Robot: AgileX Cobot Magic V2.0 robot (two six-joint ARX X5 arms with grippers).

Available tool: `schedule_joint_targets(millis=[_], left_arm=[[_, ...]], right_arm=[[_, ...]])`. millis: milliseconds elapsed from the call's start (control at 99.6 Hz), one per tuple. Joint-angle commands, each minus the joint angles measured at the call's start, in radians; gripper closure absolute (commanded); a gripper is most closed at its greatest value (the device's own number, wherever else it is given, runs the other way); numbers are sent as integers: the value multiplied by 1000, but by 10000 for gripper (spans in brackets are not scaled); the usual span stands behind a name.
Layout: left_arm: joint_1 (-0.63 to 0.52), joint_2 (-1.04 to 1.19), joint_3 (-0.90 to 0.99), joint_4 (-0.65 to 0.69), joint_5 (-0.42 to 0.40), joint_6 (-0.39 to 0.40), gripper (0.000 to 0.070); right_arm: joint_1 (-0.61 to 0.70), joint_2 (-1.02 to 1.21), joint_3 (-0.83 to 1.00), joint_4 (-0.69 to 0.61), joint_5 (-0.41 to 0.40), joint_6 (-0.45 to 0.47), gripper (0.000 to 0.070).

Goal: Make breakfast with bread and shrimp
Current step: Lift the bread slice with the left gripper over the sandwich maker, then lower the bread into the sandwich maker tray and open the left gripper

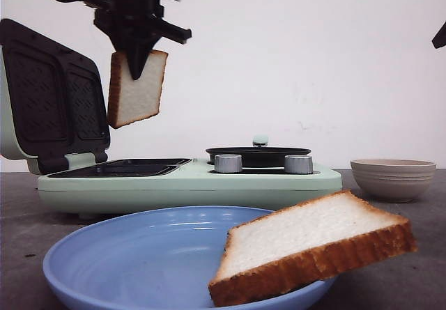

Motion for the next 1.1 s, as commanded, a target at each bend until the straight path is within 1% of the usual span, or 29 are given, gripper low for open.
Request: schedule_joint_targets(millis=[0,131,261,361,462,522,683,1014,1095], left_arm=[[-9,54,80,-27,-17,-22,696],[-9,143,197,-107,-37,-43,696],[-8,205,264,-159,-43,-62,696],[-7,230,269,-161,-50,-76,696],[-6,248,269,-165,-90,-90,696],[-3,253,269,-163,-99,-97,696],[7,254,269,-142,-99,-116,696],[33,255,269,-157,-94,-134,696],[37,255,269,-158,-86,-148,696]], right_arm=[[10,3,17,11,-2,3,397],[23,3,17,11,-2,3,398],[37,3,17,11,-2,2,398],[47,3,17,11,-2,-1,398],[60,3,17,11,1,-5,398],[68,3,17,11,1,-14,397],[86,3,17,11,1,-18,397],[109,3,17,11,2,-19,398],[118,3,17,11,8,-19,398]])
